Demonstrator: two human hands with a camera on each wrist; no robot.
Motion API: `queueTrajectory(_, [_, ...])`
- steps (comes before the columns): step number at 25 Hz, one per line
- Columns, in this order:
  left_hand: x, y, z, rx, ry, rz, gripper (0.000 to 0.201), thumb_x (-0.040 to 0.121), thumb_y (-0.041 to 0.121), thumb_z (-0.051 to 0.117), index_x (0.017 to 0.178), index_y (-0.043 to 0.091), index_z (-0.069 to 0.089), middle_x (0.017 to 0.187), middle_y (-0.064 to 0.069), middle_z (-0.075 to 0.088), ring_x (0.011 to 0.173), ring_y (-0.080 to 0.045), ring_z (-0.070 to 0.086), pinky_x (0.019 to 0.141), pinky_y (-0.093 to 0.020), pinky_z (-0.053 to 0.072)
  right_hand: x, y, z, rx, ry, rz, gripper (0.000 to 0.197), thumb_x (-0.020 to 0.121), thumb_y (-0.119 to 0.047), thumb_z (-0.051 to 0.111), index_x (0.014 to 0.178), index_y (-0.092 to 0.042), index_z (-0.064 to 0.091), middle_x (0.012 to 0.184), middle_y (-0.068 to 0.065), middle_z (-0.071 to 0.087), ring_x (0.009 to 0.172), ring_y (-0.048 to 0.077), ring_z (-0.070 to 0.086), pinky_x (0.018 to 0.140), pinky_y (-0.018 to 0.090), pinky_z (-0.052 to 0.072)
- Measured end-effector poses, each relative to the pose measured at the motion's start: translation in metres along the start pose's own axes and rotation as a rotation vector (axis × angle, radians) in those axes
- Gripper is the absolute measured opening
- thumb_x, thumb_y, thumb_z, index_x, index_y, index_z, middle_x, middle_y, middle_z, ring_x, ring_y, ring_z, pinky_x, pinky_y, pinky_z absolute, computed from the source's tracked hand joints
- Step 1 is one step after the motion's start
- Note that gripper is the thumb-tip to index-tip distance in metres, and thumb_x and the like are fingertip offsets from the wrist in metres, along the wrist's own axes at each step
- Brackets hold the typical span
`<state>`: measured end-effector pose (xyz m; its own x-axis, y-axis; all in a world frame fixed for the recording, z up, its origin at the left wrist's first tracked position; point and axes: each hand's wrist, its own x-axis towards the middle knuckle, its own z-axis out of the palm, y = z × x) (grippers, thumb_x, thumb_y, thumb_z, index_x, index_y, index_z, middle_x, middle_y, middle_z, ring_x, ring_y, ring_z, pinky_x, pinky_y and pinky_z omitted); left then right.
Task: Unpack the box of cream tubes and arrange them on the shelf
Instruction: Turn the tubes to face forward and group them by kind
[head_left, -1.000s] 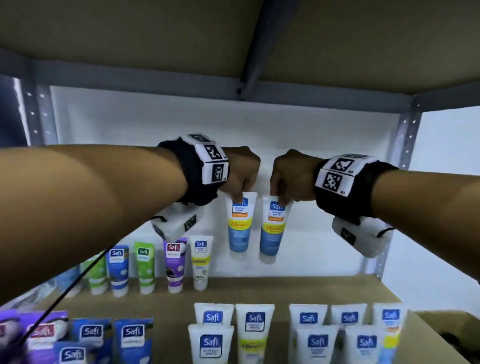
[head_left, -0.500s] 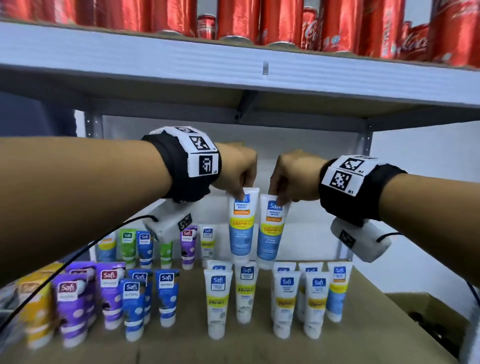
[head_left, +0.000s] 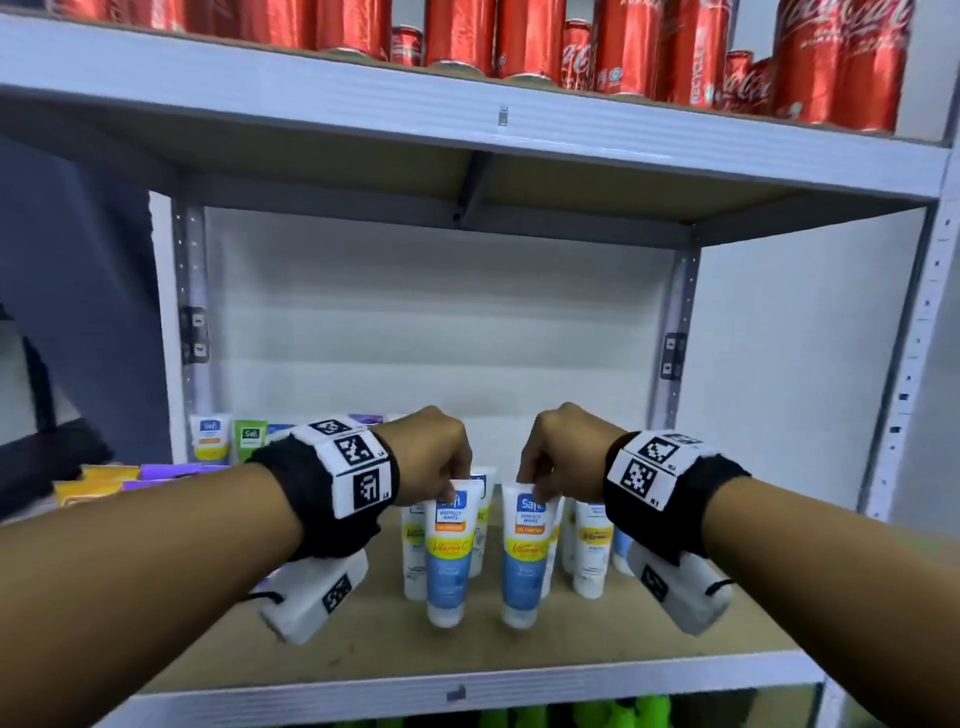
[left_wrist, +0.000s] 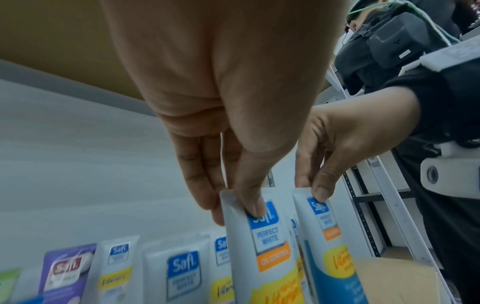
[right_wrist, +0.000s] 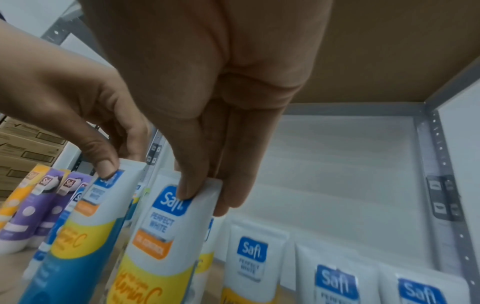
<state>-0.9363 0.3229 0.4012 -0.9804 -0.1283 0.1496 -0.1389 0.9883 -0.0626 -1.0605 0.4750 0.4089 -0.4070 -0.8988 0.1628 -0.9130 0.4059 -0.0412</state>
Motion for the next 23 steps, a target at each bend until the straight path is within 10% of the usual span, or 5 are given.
queueTrajectory(15, [-0.009,-0.021,0.077,-0.456,0.156,-0.122,0.029,0.071,0.037,0.081,0.095,0.024,0.070,0.088,0.013,0.069,0.080,-0.002,0.063,0.077,-0.026,0.054,-0.021,0.021,0.069,0.355,0.121,0.146,0.037,0.067,-0.026,0.085,0.101,-0.021,0.071,0.098,-0.006,0.069,0.080,0.007,0.060,0.074,0.019,0.048])
queueTrajectory(23, [-0.024,-0.002,0.132,-1.002,0.324,-0.249,0.044,0.066,0.011,0.086,0.101,0.014,0.058,0.093,0.003,0.075,0.084,-0.007,0.071,0.076,-0.032,0.060,-0.028,0.027,0.134,0.863,0.113,0.288,0.041,0.054,-0.017,0.093,0.089,-0.018,0.070,0.079,-0.002,0.074,0.073,0.012,0.070,0.063,0.036,0.062])
